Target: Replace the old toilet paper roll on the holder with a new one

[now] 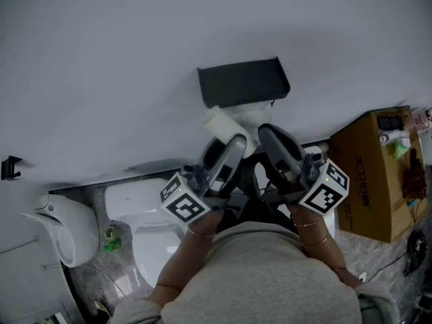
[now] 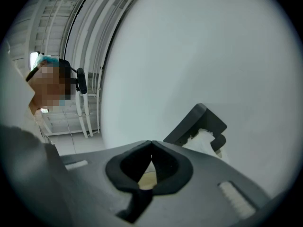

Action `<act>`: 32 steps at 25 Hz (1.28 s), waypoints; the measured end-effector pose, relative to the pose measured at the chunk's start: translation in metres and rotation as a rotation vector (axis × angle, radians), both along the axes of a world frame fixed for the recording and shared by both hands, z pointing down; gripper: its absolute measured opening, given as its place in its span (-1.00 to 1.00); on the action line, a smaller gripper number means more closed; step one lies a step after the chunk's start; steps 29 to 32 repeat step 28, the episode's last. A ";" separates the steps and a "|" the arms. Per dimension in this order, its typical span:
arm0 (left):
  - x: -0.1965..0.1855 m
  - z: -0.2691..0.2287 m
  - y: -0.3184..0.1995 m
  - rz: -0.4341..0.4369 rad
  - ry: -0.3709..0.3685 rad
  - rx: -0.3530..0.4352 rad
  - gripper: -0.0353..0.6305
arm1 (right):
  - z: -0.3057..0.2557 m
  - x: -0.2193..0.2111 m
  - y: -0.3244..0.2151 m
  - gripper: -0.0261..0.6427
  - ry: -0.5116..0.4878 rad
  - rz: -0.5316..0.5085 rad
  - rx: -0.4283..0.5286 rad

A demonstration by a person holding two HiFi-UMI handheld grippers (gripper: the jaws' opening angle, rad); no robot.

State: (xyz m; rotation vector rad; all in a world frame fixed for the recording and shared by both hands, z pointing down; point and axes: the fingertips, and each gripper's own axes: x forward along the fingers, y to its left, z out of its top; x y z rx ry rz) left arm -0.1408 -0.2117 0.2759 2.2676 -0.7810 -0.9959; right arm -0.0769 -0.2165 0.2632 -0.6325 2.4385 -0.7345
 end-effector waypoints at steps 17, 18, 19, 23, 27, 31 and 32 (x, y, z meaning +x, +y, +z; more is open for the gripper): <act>0.000 -0.003 0.000 -0.005 0.000 0.003 -0.29 | 0.007 0.000 0.000 -0.91 0.029 -0.004 -0.006; 0.000 -0.003 0.000 -0.006 -0.001 0.002 -0.29 | 0.008 0.000 0.001 -0.91 0.032 -0.003 -0.009; 0.001 -0.003 -0.001 -0.007 -0.003 0.001 -0.29 | 0.009 0.000 0.001 -0.91 0.033 -0.005 -0.010; 0.000 -0.001 -0.003 -0.001 -0.004 0.003 -0.29 | 0.011 -0.004 0.000 -0.91 0.037 -0.014 -0.010; -0.001 0.000 -0.001 -0.002 -0.004 -0.002 -0.29 | 0.012 -0.005 0.001 -0.91 0.038 -0.014 -0.016; -0.001 0.001 0.000 -0.004 -0.005 -0.002 -0.29 | 0.012 -0.005 0.002 -0.91 0.039 -0.015 -0.017; -0.001 0.001 0.000 -0.004 -0.005 -0.002 -0.29 | 0.012 -0.005 0.002 -0.91 0.039 -0.015 -0.017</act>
